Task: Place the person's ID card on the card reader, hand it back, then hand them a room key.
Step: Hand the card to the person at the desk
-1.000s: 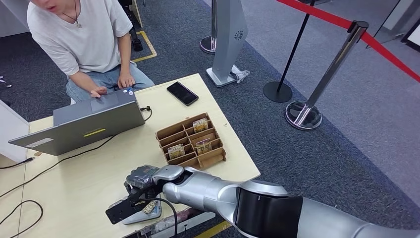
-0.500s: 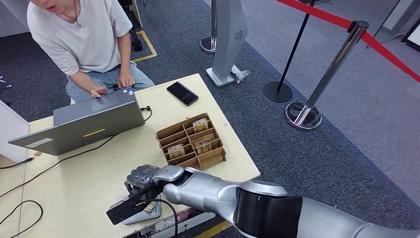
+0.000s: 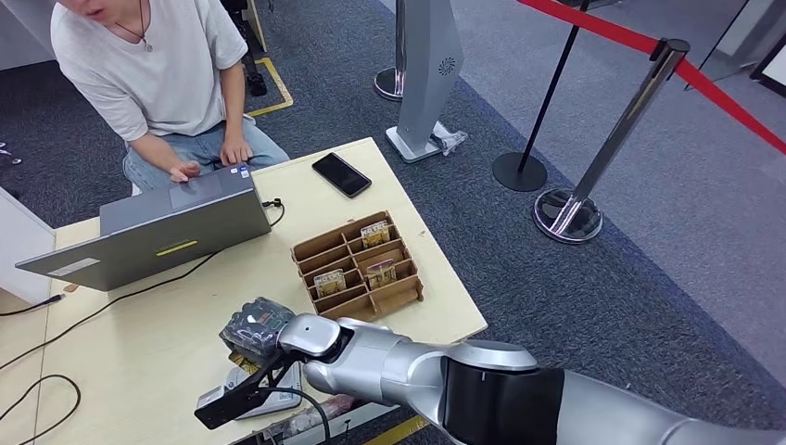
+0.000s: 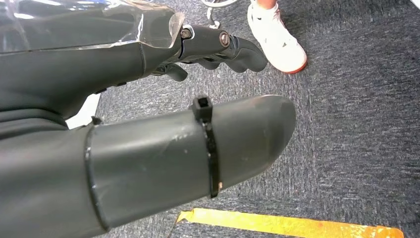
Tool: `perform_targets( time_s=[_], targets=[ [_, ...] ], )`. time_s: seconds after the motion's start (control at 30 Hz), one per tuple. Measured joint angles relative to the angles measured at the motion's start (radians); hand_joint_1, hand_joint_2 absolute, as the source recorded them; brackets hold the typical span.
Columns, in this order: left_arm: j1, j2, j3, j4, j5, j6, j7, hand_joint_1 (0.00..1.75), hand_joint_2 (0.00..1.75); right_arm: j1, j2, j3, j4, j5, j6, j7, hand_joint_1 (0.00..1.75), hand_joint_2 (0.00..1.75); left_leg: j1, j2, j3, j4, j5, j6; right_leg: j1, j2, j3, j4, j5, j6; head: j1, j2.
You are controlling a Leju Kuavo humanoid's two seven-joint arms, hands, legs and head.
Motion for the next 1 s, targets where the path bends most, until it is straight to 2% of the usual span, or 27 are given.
perform_targets(
  time_s=[0.67, 1.0],
  targets=[
    [-0.001, -0.002, 0.0, 0.0, -0.006, 0.001, -0.001, 0.0, 0.0, 0.042, 0.0, 0.046, 0.0, 0.093, 0.005, 0.044, 1.75, 1.75, 0.0, 0.0, 0.0, 0.0, 0.0, 0.0, 0.0, 0.0, 0.0, 0.0, 0.0, 0.0, 0.0, 0.0],
    [-0.002, -0.002, 0.0, 0.0, -0.01, -0.001, -0.001, 0.0, 0.0, 0.045, 0.0, 0.054, 0.0, 0.097, 0.006, 0.05, 1.75, 1.75, 0.0, 0.0, 0.0, 0.0, 0.0, 0.0, 0.0, 0.0, 0.0, 0.0, 0.0, 0.0, 0.0, 0.0]
  ],
)
